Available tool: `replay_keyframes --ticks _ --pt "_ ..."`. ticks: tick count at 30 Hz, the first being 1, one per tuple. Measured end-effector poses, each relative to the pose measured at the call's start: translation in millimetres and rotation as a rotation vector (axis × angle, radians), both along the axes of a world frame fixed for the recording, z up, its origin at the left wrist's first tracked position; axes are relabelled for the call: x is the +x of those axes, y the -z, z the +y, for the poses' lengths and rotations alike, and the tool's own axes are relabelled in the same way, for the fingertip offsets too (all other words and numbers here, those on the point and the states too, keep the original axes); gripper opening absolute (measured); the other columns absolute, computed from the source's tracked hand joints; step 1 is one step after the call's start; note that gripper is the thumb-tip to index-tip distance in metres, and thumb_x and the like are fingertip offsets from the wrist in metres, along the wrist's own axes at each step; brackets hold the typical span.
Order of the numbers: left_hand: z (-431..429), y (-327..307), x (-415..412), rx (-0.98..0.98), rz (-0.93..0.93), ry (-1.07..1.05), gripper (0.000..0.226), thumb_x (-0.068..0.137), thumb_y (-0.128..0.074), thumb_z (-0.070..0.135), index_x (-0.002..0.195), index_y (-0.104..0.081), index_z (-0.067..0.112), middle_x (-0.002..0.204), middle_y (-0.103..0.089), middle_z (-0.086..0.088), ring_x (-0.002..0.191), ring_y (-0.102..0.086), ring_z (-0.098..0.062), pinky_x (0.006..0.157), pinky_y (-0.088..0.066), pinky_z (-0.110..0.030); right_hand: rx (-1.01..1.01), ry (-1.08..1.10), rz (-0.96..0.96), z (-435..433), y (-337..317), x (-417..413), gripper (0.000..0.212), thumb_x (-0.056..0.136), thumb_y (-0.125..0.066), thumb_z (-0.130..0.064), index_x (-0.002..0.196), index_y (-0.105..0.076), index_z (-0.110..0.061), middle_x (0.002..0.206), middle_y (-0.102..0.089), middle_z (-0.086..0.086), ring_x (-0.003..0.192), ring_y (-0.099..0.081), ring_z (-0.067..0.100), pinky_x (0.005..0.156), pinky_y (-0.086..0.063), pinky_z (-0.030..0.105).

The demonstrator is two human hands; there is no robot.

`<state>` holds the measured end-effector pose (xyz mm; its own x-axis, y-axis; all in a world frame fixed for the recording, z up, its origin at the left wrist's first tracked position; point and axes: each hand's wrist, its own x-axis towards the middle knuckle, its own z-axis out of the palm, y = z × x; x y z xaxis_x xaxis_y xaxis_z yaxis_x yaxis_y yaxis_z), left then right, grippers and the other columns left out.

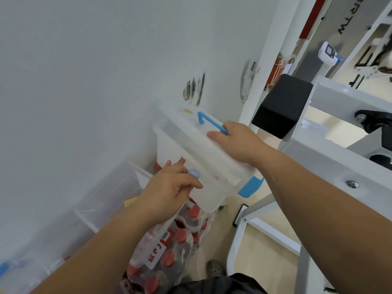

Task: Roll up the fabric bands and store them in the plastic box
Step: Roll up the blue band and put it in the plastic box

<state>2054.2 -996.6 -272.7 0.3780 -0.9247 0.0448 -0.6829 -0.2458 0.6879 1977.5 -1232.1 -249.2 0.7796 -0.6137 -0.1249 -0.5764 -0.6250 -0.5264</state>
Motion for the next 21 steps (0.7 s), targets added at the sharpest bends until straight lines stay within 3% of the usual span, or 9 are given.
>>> replay_keyframes --ticks 2,5,8,11,17,21 --pt "1 0 2 0.024 0.007 -0.006 0.024 0.100 -0.061 0.010 0.107 -0.079 0.024 0.130 -0.068 0.003 0.149 -0.035 -0.020 0.127 -0.011 -0.033 0.019 0.011 -0.008 -3 -10 -2 0.068 0.068 -0.040 -0.089 0.086 -0.053 -0.025 0.082 -0.058 -0.002 0.071 -0.055 0.015 0.057 -0.037 0.029" --pt "2 1 2 0.032 0.012 0.022 0.024 0.100 -0.061 0.011 0.106 -0.080 0.024 0.128 -0.068 0.003 0.146 -0.040 -0.020 0.125 -0.022 -0.041 -0.020 -0.029 0.050 -3 -10 -7 0.067 0.064 -0.045 -0.094 0.086 -0.047 -0.030 0.088 -0.058 -0.005 0.073 -0.054 0.013 0.057 -0.035 0.027" --pt "7 1 3 0.026 0.002 0.034 0.026 0.098 -0.063 0.010 0.104 -0.080 0.029 0.127 -0.068 0.005 0.136 -0.050 -0.014 0.114 -0.042 -0.041 -0.069 -0.040 0.082 0 -2 -12 0.067 0.061 -0.050 -0.095 0.085 -0.044 -0.033 0.087 -0.055 -0.007 0.073 -0.052 0.011 0.057 -0.035 0.027" --pt "19 0 9 -0.021 0.004 0.007 0.026 0.096 -0.067 0.010 0.100 -0.081 0.031 0.121 -0.068 0.013 0.117 -0.060 -0.006 0.101 -0.052 -0.037 -0.179 -0.073 0.093 6 -2 -17 0.083 0.048 -0.045 -0.100 0.092 -0.049 -0.030 0.088 -0.050 -0.009 0.076 -0.048 0.010 0.066 -0.042 0.031" --pt "48 -21 15 -0.321 0.068 -0.181 0.046 0.092 -0.068 0.000 0.095 -0.078 0.044 0.114 -0.068 0.023 0.110 -0.064 0.000 0.092 -0.049 -0.013 -0.310 -0.131 0.041 23 -22 -24 0.073 0.052 -0.054 -0.095 0.087 -0.045 -0.032 0.087 -0.046 -0.011 0.076 -0.043 0.010 0.077 -0.041 0.036" --pt "69 -46 21 -0.495 0.008 -0.355 0.039 0.090 -0.064 0.005 0.091 -0.077 0.042 0.110 -0.069 0.025 0.109 -0.062 0.005 0.092 -0.049 -0.015 -0.300 -0.234 0.001 38 -41 -22 0.091 0.054 -0.061 -0.091 0.114 -0.055 -0.023 0.113 -0.057 -0.003 0.099 -0.051 0.018 0.088 -0.040 0.033"
